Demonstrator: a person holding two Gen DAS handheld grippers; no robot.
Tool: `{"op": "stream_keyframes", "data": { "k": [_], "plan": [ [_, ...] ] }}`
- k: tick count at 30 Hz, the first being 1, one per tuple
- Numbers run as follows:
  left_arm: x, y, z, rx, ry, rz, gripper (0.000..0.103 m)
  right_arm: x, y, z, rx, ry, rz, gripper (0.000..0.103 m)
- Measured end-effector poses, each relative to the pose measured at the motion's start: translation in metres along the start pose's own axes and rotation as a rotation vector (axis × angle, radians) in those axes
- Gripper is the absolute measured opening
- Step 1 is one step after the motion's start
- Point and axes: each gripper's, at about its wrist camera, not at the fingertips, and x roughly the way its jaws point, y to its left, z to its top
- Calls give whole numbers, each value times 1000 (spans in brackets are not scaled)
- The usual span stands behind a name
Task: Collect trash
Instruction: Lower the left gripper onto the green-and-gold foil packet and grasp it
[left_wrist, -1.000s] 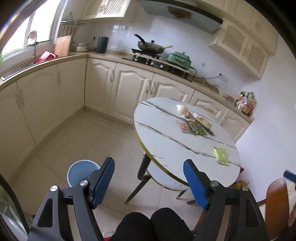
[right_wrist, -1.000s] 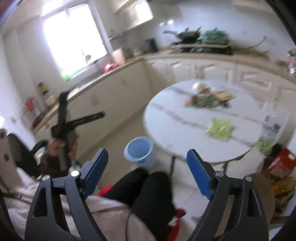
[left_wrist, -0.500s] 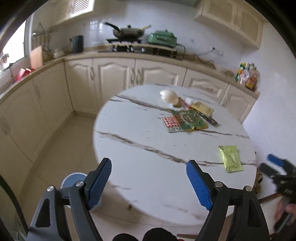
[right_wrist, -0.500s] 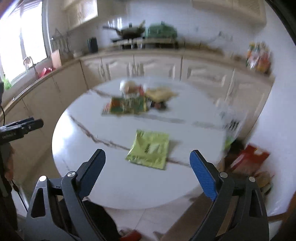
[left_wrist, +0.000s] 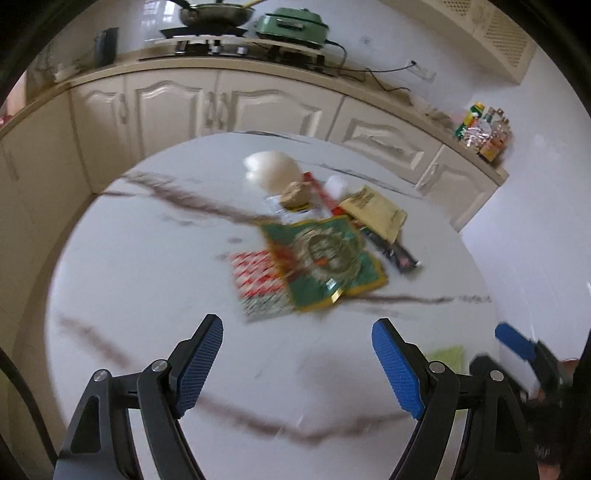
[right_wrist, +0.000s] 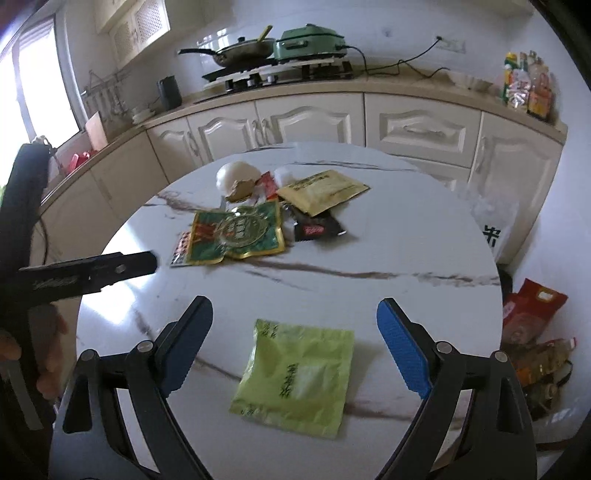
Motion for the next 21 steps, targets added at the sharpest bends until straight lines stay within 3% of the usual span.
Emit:
{"op": "stream_keyframes", "data": {
  "k": [5,8,15,17,21],
  "plan": [
    [53,-1,20,-1,47,33,80,2,-16,-1,39,-9,7,90],
    [74,0,27,-16,69,15,80,2,-24,-4,53,-9,0,90],
    [96,-4,37,22,27,16,77,0,-35,-12,80,-12,1,90],
    [98,-6,30,19,10,4,69,-1,-37,-14,83,-14,6,90],
    [100,1,23,-3,-10,-15,42,-3,-42,-19,98,-19,4,90]
  ]
}}
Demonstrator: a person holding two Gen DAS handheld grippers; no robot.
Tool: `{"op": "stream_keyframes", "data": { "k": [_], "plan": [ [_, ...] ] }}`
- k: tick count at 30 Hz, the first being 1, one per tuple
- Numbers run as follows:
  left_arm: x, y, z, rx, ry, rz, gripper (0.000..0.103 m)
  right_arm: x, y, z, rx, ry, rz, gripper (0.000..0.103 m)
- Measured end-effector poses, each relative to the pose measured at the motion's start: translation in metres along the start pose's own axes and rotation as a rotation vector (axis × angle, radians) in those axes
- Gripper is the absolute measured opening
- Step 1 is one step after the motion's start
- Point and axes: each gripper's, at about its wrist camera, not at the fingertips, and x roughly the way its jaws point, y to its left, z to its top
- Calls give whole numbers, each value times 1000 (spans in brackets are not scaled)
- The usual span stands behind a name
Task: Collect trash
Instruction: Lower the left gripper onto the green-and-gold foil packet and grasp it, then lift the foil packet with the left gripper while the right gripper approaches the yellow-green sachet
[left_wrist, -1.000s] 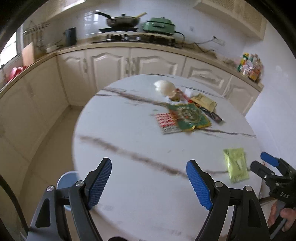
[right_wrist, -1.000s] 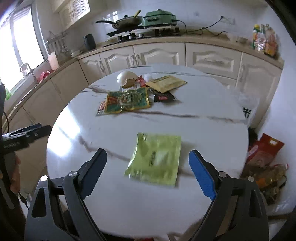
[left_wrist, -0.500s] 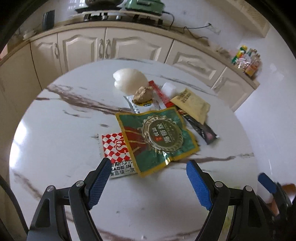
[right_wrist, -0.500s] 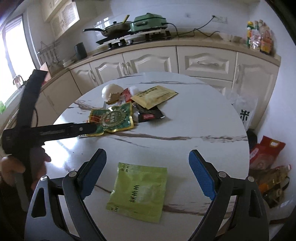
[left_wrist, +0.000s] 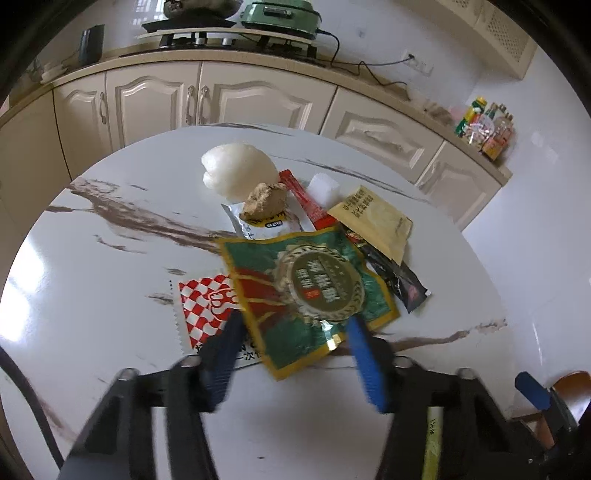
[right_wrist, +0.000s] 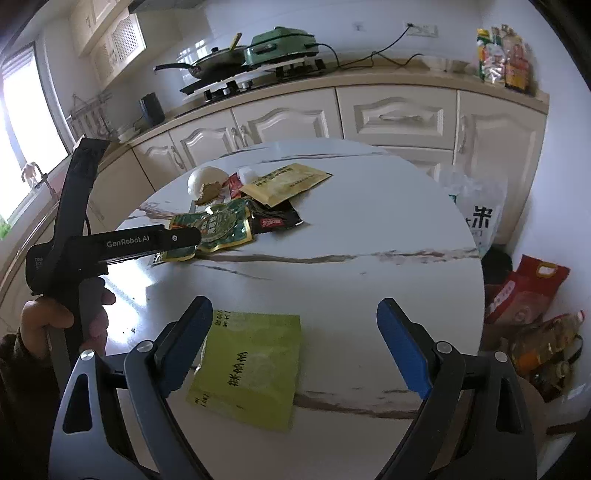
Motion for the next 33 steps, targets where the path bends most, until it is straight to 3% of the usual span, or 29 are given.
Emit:
{"op": "stream_keyframes", "data": {
  "k": [3,8,12,16,26,33],
  "plan": [
    [-7,8,-6,-31,-5,-33,35,0,-3,-2,14,-3,2,90],
    [-10,10,-6,-32,-21,-14,31,3,1,-7,27,3,8,90],
    [-9,8,-9,3,-23,48,14,5,9,-10,22,5,10,90],
    [-13,10,-10,-2,-20,20,7,6,17,-12,7,4,-2,90],
    [-35,18,-13,-2,-62,-12,2,4,29,-27,11,23,-11,90],
    [-77,32,-31,12,-80,-11,2,1,40,-40,16,42,12,90]
  ]
}}
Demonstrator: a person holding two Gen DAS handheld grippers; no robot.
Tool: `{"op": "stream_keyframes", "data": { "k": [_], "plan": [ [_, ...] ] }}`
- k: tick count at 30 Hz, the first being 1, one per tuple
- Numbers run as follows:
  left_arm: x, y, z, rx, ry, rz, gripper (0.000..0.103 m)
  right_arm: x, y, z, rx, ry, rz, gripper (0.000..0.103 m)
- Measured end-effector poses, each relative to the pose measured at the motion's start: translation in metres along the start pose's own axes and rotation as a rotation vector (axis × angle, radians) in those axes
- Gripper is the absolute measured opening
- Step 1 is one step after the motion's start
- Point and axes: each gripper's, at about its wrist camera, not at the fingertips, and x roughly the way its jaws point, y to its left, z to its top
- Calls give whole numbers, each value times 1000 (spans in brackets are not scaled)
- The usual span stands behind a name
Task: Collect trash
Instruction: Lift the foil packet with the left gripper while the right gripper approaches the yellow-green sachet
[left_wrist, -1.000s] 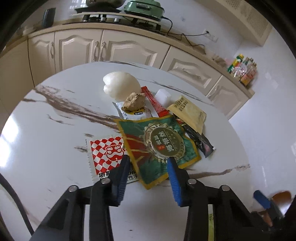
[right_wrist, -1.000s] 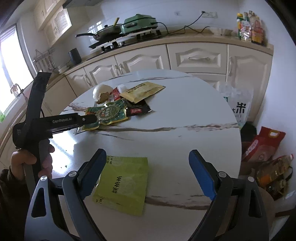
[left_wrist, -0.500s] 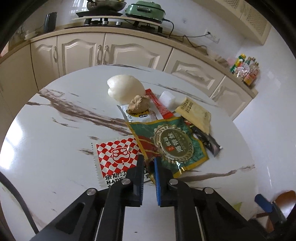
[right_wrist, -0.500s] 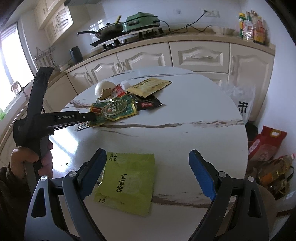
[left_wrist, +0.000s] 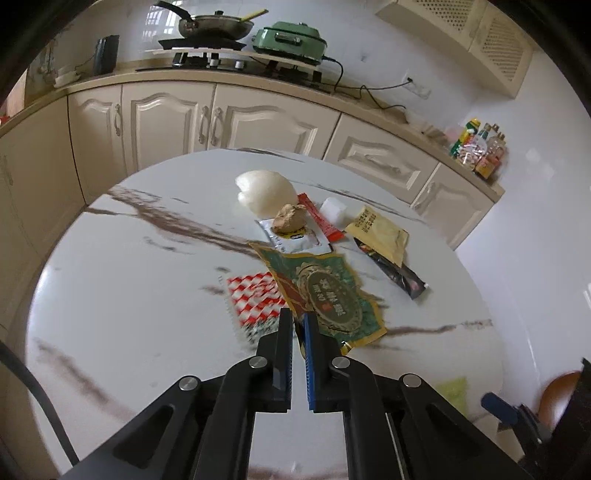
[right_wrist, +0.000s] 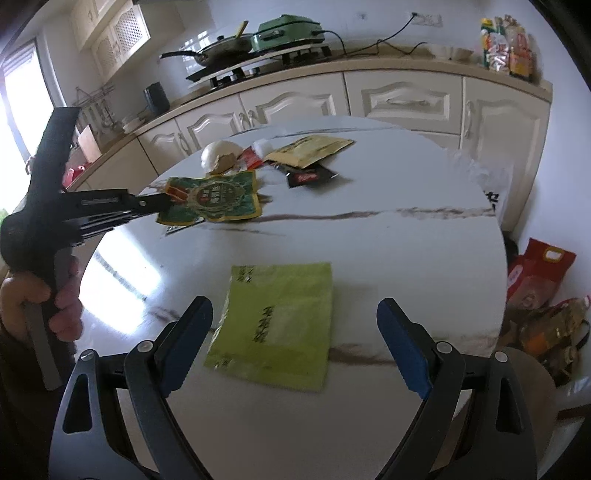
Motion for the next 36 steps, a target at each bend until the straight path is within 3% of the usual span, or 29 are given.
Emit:
{"op": "stream_keyframes", "data": {
  "k": [4,7,12,17,20,23,28,36],
  "plan": [
    [-31,15,-23,-4,15,-11,2,1,7,-5,5,4,11,90],
    [-51,27,-47,12,37,29,2,1,15,-5,-1,4,17,90],
    [-89,67,-86,-55,68,91,2,3,36,-4,-27,0,40,90],
    [-130,97,-107,-87,48,172,2,8,56,-8,-49,9,55,90],
    [-148,104,-114,-113,32,163,2,10,63,-11,-49,10,56,90],
    [-151,107,-119,-133,46,138,13,10,69,-15,-52,10,46,90],
    [-155,114,-117,-173,38,51,52,3,72,-20,-50,9,21,90],
    [-152,117,-104,-130,44,8,56,0,81,-20,-73,3,11,90]
  ]
}}
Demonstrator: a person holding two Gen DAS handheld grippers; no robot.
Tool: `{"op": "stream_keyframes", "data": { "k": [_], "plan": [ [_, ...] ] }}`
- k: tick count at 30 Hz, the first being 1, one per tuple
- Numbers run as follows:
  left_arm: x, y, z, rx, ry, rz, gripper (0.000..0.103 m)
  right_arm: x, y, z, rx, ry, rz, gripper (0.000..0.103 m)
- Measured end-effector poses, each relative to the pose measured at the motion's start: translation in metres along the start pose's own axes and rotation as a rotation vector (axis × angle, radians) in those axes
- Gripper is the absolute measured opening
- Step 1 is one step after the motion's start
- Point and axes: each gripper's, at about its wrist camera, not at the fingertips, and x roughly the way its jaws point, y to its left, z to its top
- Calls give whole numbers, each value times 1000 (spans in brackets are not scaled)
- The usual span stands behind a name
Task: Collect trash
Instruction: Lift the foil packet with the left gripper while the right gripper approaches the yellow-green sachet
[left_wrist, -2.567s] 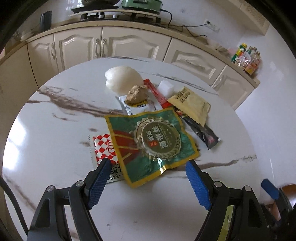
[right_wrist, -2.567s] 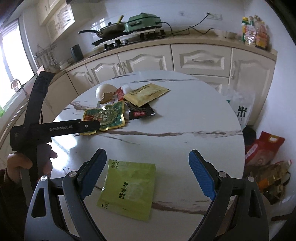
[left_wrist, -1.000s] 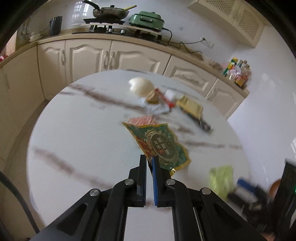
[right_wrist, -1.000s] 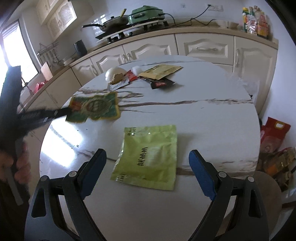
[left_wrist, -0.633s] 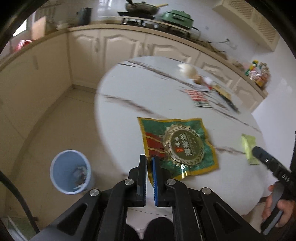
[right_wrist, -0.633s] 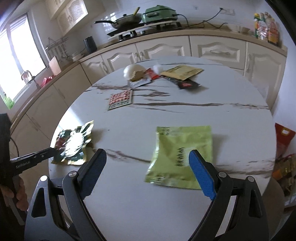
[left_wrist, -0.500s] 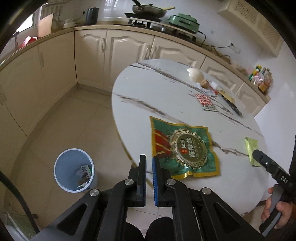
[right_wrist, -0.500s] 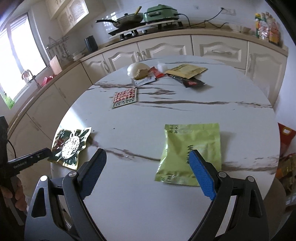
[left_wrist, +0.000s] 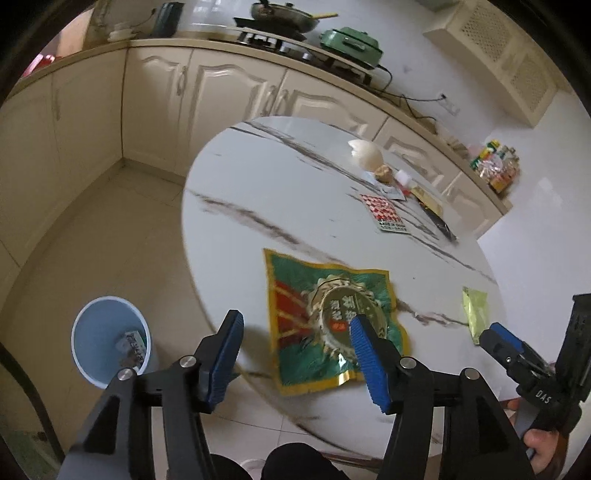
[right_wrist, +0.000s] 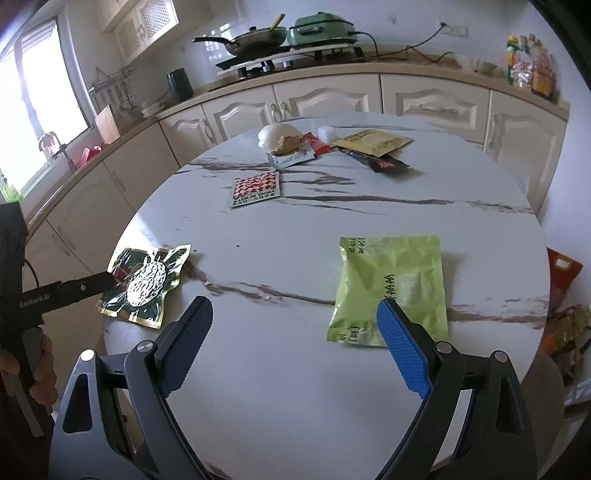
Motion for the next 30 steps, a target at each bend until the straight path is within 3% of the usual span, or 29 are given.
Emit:
{"op": "stream_keyframes", "data": {
  "k": [9,17,26,27,30],
  "plan": [
    [34,-12,14,12,2,-10,51,26,25,-2,-108,27,-68,90],
    [47,-26,14,42,13,4,36,45,62,-3,-235,36,-107,89],
    [53,-27,13,21,26,-52,34,49,62,-2,-217,56,-94,89],
    [54,-28,13,27,23,-37,33,50,63,-2,-218,56,-94,89],
    [56,-27,13,24,16,11,12,50,62,-2,-212,55,-98,89]
  ]
}}
